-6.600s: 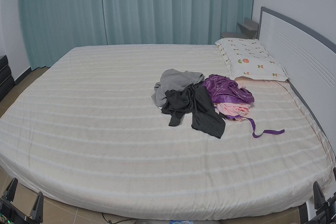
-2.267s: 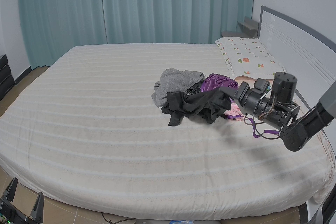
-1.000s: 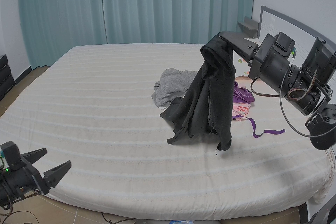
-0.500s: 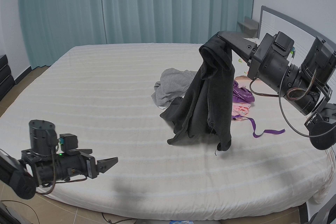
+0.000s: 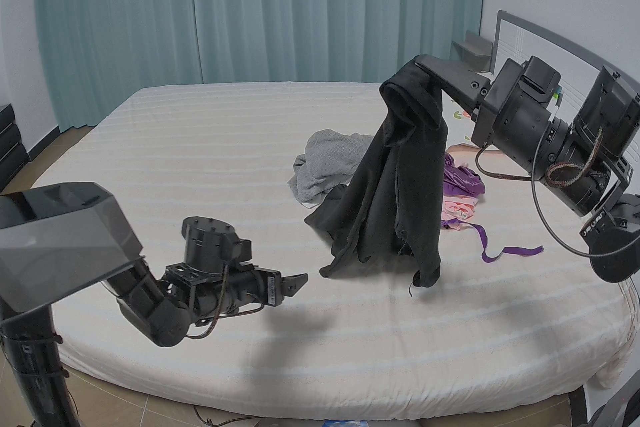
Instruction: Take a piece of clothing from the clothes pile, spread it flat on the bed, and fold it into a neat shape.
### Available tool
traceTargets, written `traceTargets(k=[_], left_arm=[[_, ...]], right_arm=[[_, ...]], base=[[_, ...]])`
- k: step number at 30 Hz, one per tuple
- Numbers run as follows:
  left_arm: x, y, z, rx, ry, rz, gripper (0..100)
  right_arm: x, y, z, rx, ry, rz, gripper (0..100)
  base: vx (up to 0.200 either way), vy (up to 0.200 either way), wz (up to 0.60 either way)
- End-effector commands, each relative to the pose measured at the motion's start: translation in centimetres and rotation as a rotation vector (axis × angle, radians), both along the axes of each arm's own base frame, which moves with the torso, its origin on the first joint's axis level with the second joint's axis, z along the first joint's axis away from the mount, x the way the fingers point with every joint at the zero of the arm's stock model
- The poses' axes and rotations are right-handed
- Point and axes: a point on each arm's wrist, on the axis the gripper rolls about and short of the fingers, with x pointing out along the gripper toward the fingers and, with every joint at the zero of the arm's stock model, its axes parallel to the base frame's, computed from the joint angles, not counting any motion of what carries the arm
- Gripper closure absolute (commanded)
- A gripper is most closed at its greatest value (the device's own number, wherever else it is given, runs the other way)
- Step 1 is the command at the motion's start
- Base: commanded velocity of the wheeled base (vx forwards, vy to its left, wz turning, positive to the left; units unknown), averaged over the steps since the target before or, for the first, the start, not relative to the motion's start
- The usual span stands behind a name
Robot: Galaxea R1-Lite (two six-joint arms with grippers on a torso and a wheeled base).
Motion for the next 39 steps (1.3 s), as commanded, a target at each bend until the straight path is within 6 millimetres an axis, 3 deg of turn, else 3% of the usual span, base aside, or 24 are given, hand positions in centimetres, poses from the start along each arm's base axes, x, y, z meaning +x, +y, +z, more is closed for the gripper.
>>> traceTargets(k=[1, 10, 18, 19, 30, 35, 39], left_arm=[[2.4, -2.9, -4.0, 0.021, 0.04, -0.026, 0], [5.1, -6.8, -6.8, 0.007, 0.019, -0.073, 0], [7.6, -8.9, -8.6, 0.003, -0.026, -0.05, 0], [7.8, -9.0, -9.1, 0.008, -0.029, -0.039, 100], [8.8, -8.7, -8.5, -0.054, -0.039, 0.099, 100], [7.7, -6.5, -4.3, -0.094, -0.044, 0.165, 100], [5.5, -4.0, 0.4, -0.118, -0.071, 0.199, 100]], right_arm=[[0.2, 0.0, 0.0, 0.0, 0.002, -0.005, 100], [0.6, 0.1, -0.2, -0.001, 0.004, -0.009, 100], [0.8, 0.0, -0.4, -0.005, 0.012, -0.018, 100], [0.8, -0.1, -0.4, -0.005, 0.012, -0.02, 100], [2.0, -0.5, -1.4, -0.02, 0.038, -0.051, 100], [3.3, -1.6, -2.2, -0.033, 0.06, -0.099, 100], [5.3, -3.0, -4.2, -0.071, 0.107, -0.17, 100]], base=[[0.0, 0.0, 0.0], [0.0, 0.0, 0.0], [0.0, 0.0, 0.0], [0.0, 0.0, 0.0], [0.0, 0.0, 0.0], [0.0, 0.0, 0.0], [0.0, 0.0, 0.0]])
